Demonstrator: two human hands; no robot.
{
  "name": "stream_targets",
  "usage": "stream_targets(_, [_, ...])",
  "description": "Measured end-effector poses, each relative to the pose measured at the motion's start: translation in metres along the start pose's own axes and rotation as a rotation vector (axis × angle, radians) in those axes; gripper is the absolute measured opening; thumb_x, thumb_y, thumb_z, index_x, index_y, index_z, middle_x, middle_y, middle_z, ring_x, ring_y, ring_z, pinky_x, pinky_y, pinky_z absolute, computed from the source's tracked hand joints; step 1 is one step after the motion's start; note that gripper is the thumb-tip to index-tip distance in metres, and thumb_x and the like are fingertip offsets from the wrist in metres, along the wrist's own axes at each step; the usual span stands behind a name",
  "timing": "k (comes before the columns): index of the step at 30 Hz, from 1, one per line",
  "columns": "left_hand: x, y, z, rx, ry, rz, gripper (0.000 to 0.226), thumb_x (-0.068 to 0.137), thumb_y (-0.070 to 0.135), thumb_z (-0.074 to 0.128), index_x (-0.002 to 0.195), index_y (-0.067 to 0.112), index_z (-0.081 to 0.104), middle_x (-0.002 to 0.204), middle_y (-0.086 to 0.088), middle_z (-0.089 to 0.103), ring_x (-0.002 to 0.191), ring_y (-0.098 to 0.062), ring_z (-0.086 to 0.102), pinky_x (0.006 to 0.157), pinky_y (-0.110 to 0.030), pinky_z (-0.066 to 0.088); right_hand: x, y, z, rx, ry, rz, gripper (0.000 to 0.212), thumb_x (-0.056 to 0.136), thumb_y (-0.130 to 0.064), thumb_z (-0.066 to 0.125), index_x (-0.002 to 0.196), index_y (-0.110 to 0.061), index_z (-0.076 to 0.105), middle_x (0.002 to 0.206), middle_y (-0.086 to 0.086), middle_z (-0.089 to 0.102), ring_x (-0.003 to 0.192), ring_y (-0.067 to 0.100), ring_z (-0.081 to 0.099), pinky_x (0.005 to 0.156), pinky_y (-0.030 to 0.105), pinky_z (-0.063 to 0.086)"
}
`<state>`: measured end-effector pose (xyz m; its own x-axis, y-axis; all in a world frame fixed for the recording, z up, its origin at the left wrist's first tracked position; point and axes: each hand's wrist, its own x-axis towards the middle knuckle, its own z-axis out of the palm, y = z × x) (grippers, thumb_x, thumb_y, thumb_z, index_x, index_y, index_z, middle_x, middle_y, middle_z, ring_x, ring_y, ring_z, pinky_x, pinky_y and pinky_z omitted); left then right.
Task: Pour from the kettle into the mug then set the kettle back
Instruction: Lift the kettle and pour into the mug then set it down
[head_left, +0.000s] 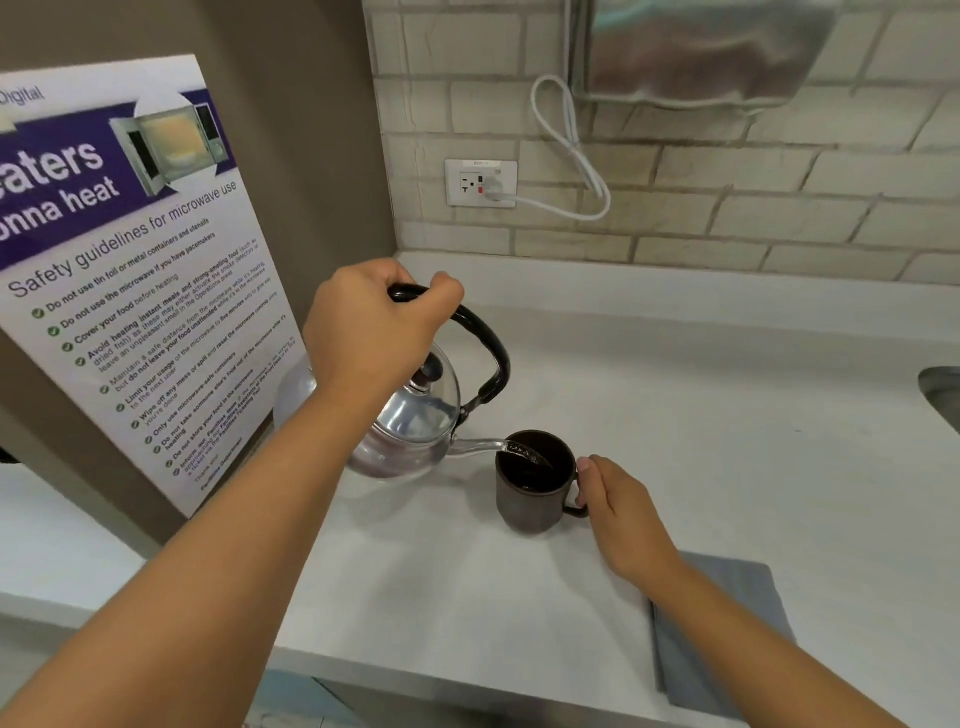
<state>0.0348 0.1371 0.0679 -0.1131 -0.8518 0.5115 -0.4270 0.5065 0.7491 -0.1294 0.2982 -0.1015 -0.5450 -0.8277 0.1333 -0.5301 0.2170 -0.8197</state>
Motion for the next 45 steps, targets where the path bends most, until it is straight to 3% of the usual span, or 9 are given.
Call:
stream_targets(4, [0.005,0.005,-0.002,0.040,-0.007,0.017,0.033,0.063,0.048,0.062,0.049,0.020,0.051,0.035,0.010,0.043,0.037,-0.007,0.040,0.046,-0.021,0.030,-0.001,0.000,0.000,0.003,0.005,-0.003,0.045,0.100,-0.034,0.031,0.073,-0.003,0.050,0.073,0.015,0.057,0.063,0.015,0.047,0.061,0.019,0.037])
stream_targets(14, [0.014,0.014,-0.006,0.103,-0.028,0.109,0.034,0.065,0.050,0.060,0.051,0.020,0.053,0.039,0.008,0.045,0.038,-0.008,0.041,0.045,-0.021,0.029,-0.004,0.000,-0.001,-0.009,0.009,-0.002,0.046,0.100,-0.036,0.030,0.073,-0.004,0.049,0.072,0.014,0.057,0.063,0.015,0.047,0.060,0.020,0.038])
stream_targets(23, [0.017,0.023,-0.009,0.193,-0.023,0.180,0.036,0.067,0.051,0.059,0.055,0.016,0.057,0.041,0.005,0.047,0.039,-0.009,0.042,0.045,-0.021,0.027,-0.003,0.001,-0.002,-0.025,0.007,-0.005,0.048,0.100,-0.036,0.029,0.074,-0.001,0.050,0.076,0.020,0.058,0.068,0.026,0.052,0.061,0.025,0.039])
stream_targets(28, [0.018,0.025,-0.008,0.198,-0.031,0.202,0.035,0.067,0.049,0.059,0.054,0.017,0.056,0.042,0.004,0.048,0.040,-0.011,0.042,0.045,-0.022,0.029,-0.003,0.001,-0.003,-0.022,0.000,0.002,0.048,0.100,-0.035,0.030,0.073,-0.001,0.050,0.076,0.019,0.058,0.066,0.022,0.051,0.060,0.023,0.038])
stream_targets(35, [0.016,0.015,-0.006,0.126,-0.025,0.147,0.035,0.067,0.049,0.061,0.051,0.019,0.052,0.041,0.006,0.047,0.041,-0.010,0.043,0.046,-0.022,0.029,-0.004,-0.001,-0.004,-0.006,-0.001,-0.004,0.045,0.100,-0.032,0.032,0.073,-0.002,0.051,0.074,0.017,0.057,0.061,0.013,0.046,0.061,0.021,0.038])
stream_targets(45, [0.015,-0.021,0.000,-0.081,-0.008,-0.035,0.036,0.064,0.047,0.061,0.046,0.019,0.049,0.037,0.010,0.040,0.042,-0.012,0.036,0.050,-0.026,0.034,-0.004,0.000,-0.007,0.003,-0.017,-0.021,0.047,0.100,-0.034,0.032,0.074,0.001,0.050,0.076,0.022,0.057,0.072,0.030,0.053,0.065,0.029,0.040])
